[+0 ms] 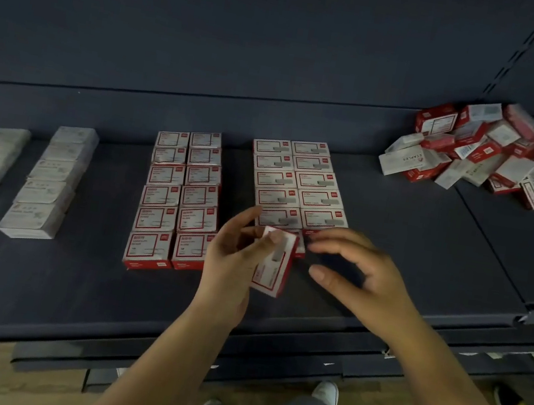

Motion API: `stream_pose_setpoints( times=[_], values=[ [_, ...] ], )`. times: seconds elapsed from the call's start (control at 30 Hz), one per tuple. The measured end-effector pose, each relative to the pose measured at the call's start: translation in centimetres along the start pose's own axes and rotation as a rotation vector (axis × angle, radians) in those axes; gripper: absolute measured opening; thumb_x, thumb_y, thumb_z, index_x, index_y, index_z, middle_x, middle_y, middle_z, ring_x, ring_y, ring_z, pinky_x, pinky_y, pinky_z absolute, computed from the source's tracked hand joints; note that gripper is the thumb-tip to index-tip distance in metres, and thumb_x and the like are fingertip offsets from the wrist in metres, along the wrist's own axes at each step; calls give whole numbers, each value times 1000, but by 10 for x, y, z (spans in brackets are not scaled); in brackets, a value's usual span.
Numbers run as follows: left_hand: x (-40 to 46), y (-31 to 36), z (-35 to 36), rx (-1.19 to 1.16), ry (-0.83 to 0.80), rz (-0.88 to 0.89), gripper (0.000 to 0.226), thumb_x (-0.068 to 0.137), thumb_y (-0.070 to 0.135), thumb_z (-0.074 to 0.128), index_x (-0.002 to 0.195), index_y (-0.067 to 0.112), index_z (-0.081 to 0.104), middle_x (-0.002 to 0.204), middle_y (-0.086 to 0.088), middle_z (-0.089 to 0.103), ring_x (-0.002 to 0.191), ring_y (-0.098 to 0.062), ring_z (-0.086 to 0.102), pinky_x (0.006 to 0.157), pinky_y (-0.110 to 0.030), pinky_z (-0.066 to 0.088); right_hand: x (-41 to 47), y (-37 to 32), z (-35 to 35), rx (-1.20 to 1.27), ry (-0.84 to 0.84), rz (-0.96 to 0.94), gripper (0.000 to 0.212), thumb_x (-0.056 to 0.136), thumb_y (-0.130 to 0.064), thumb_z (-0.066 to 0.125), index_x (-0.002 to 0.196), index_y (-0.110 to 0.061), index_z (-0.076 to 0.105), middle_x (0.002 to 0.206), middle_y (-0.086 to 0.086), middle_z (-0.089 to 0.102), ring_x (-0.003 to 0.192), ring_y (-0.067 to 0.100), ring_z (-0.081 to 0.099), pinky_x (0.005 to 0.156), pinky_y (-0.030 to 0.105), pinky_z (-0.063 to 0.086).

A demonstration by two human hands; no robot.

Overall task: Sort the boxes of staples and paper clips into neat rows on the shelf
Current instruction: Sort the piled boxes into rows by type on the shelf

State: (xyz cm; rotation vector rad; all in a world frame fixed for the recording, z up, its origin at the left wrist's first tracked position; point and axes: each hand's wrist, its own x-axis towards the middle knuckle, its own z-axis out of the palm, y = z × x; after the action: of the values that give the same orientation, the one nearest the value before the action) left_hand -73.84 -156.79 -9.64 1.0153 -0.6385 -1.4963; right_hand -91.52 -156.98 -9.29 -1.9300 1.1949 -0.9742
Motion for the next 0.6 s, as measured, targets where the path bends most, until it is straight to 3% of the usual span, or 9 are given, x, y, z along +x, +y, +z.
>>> stream_pose_setpoints(
  times=[0.17,0.27,0.4,0.53,0.6],
  values=[
    [6,-5,11,322,-178,-32,67,67,14,75,128,27,50,102,-5,67,96,-19,64,81,-31,48,-4,8,-11,-40,-140,58,65,65,-30,73,122,-45,45,128,-21,46,123,-3,36,100,7,27],
    [10,-8,19,460,-297,-39,67,74,9,74,132,26,46,105,-5,65,99,-16,63,82,-30,50,-5,17,-19,-98,-184,37,62,61,-41,74,118,-48,49,125,-26,44,123,-5,31,98,2,21],
    [12,-9,32,595,-336,69,52,79,5,69,124,25,53,103,0,65,95,-8,63,81,-24,52,-5,32,-26,-159,-91,2,61,59,-57,67,115,-41,50,121,-25,43,116,-7,31,95,3,21],
    [20,-12,30,874,-204,424,42,83,11,67,119,28,55,119,14,54,112,1,51,91,-13,43,-2,52,-27,-227,134,52,53,57,-54,68,107,-38,60,110,-20,49,110,5,35,95,27,32],
    [24,-16,24,1075,-167,539,46,84,14,65,127,22,52,126,14,45,122,-2,42,95,-9,36,1,62,-24,-353,229,120,56,55,-46,79,106,-27,66,109,-6,55,112,18,38,91,42,35]
  ],
)
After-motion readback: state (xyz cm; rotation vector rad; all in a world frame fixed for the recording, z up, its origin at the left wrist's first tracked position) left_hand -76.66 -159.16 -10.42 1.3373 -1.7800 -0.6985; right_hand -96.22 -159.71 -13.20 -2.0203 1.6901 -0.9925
